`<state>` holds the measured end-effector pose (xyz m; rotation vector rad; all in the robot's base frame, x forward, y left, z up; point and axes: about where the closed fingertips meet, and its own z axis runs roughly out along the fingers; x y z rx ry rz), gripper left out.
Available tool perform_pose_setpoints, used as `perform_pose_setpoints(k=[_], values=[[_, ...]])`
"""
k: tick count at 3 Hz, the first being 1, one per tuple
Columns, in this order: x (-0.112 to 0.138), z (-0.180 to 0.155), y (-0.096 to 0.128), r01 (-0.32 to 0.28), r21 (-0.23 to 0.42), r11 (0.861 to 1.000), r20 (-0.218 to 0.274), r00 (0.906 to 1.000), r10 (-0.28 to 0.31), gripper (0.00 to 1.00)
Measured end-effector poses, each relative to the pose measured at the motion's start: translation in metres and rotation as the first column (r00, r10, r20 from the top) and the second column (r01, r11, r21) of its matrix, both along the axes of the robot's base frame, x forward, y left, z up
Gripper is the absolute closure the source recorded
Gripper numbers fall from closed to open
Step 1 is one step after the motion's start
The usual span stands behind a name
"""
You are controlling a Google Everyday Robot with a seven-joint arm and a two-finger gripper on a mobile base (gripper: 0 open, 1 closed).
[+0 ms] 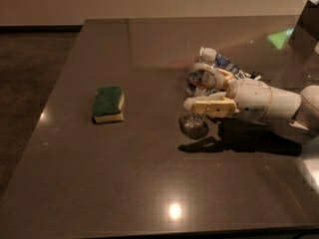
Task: Place water bottle upright
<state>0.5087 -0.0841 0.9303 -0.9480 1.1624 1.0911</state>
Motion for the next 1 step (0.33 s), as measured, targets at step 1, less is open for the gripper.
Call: perform_pose_setpoints(k=[1], values=[[-0.0001, 0.0002, 0.0004, -0.001, 0.000, 1.000, 0.000, 1.0000, 0.001, 0.00]])
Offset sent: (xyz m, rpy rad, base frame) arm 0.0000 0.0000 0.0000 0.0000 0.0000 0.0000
